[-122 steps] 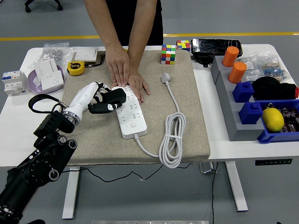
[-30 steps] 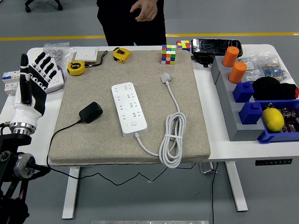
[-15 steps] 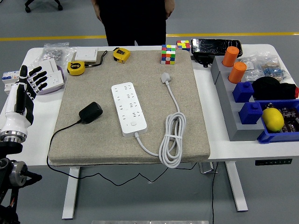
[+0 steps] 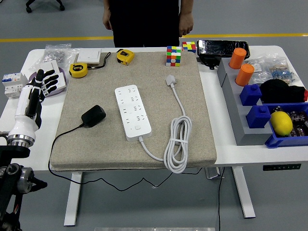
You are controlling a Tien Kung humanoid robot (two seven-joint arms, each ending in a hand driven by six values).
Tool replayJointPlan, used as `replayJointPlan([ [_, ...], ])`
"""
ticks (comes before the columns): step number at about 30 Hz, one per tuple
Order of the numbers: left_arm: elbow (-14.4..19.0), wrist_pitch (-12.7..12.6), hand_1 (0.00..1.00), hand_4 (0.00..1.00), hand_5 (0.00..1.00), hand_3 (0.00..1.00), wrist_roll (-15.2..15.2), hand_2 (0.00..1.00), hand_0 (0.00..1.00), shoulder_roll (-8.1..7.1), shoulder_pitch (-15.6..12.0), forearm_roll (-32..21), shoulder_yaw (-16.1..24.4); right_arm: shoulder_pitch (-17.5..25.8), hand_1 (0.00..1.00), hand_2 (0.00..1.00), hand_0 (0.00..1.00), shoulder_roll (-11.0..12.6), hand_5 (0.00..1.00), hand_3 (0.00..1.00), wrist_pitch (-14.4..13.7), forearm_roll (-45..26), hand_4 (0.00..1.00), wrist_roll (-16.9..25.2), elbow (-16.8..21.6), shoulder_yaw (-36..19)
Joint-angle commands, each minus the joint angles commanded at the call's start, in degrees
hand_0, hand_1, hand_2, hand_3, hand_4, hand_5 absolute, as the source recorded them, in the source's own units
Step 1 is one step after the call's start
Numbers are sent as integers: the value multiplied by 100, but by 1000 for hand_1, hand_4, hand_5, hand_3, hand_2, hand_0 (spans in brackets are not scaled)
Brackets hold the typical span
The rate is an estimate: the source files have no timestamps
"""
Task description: Pick up the plug,place it near the board,insert it into the board,press the button
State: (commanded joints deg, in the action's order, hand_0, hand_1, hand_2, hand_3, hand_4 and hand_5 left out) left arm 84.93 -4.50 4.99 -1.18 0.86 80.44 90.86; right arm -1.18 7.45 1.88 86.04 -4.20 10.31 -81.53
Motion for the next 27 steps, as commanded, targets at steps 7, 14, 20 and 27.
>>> replayJointPlan([
  [7, -4, 47, 815, 998, 998, 770, -7, 786, 772, 18, 16, 42, 1, -26, 830, 833, 850, 35, 888, 863, -5, -94, 998, -11, 0, 67],
  [14, 17, 70, 815, 998, 998, 770, -10, 786, 772, 34, 13, 85, 24, -115, 819, 824, 850, 71, 901, 861, -21, -152, 998, 5, 0, 78],
  [20, 43, 72, 815, 998, 996, 767, 2, 786, 770, 40, 40, 96, 102, -219, 819, 819, 851, 97, 912, 858, -21, -188, 998, 1, 0, 124],
  [27, 46, 82, 815, 998, 988, 763, 2, 785, 768, 40, 68, 121, 136, -306, 817, 819, 851, 112, 914, 854, -26, -244, 998, 21, 0, 186],
])
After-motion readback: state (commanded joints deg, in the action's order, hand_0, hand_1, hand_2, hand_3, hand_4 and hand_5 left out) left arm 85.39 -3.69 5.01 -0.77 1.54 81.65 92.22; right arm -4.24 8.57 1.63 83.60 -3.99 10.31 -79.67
